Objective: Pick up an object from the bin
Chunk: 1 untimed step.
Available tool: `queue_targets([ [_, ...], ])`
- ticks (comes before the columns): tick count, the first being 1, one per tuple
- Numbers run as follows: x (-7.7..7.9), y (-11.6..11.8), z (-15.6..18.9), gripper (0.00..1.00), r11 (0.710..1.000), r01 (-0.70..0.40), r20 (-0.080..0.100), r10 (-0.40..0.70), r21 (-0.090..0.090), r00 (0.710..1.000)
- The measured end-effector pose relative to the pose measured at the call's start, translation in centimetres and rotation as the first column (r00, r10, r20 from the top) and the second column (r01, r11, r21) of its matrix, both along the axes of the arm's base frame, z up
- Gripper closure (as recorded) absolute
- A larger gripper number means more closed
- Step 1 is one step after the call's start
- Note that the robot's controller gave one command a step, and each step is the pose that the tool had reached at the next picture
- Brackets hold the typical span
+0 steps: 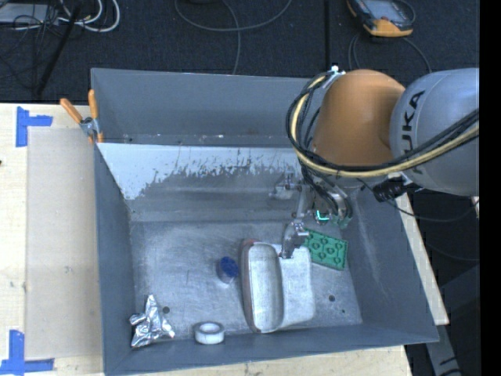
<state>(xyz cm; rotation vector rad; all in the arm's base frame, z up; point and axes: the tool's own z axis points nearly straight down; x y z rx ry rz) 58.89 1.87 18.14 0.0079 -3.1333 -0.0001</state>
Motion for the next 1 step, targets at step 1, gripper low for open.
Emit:
queue_targets([
  [1,-5.29,-0.82,-7.89,0.0,1.0,0.019,0.013,-0.019,0.005,1.0],
])
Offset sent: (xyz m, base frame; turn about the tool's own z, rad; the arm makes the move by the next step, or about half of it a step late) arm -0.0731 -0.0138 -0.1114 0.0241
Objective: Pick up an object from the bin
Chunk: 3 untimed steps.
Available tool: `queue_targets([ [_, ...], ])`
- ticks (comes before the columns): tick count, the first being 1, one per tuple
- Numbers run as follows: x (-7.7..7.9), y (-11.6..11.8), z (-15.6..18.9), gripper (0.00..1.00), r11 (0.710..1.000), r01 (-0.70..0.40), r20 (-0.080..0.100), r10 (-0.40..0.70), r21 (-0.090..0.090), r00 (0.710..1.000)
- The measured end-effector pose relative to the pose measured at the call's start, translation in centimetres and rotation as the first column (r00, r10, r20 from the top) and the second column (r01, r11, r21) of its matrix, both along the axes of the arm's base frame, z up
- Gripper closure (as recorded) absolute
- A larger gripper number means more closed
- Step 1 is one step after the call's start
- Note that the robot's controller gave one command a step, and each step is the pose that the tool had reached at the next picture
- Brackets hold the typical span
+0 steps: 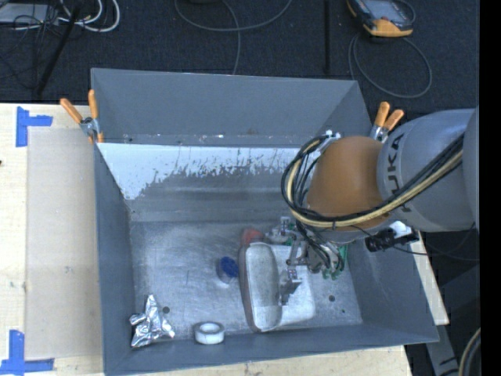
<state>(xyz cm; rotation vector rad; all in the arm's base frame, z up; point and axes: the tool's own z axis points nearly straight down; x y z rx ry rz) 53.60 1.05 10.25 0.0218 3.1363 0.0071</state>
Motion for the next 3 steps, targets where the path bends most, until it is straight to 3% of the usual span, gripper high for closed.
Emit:
queue_targets([
  [1,4.9,3.7,-2.8,0.0,0.993,-0.116,0.003,0.116,-0.01,0.993],
  [2,5.3,7.6,-2.7,0.0,0.977,-0.212,0.008,0.212,-0.011,0.977],
  [3,6.6,3.8,3.6,0.0,1.0,0.002,0.0,-0.002,-0.005,1.0],
])
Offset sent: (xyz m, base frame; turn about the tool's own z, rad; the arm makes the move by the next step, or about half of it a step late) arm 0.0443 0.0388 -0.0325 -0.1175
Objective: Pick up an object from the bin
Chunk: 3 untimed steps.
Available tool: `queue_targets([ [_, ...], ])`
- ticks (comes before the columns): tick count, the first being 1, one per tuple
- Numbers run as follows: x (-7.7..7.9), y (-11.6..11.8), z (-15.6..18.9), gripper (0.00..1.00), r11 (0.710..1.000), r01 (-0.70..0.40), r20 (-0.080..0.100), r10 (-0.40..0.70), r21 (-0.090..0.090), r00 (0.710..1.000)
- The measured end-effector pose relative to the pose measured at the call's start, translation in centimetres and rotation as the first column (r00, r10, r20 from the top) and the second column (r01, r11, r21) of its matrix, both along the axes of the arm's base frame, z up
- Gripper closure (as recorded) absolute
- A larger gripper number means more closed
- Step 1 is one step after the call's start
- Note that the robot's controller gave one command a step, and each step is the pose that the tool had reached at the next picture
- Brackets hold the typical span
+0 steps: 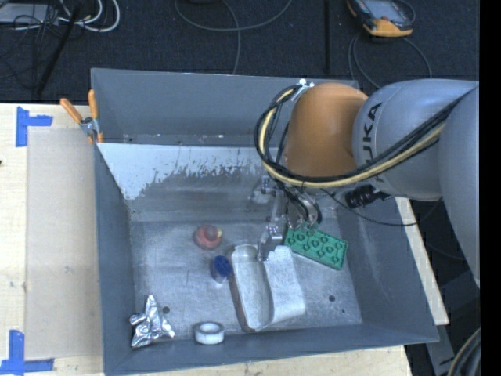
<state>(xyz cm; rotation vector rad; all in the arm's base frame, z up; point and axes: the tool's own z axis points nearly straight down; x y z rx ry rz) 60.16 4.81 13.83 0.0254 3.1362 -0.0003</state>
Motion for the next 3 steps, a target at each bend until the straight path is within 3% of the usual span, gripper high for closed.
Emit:
queue_targets([
  [1,-2.7,7.9,-6.0,0.0,0.998,-0.065,-0.004,0.065,-0.001,0.998],
  [2,-2.4,7.7,-5.7,1.0,0.998,-0.06,0.01,0.059,0.002,0.998],
  [3,-1.5,8.3,9.8,1.0,0.997,-0.071,0.004,0.071,0.001,0.997],
])
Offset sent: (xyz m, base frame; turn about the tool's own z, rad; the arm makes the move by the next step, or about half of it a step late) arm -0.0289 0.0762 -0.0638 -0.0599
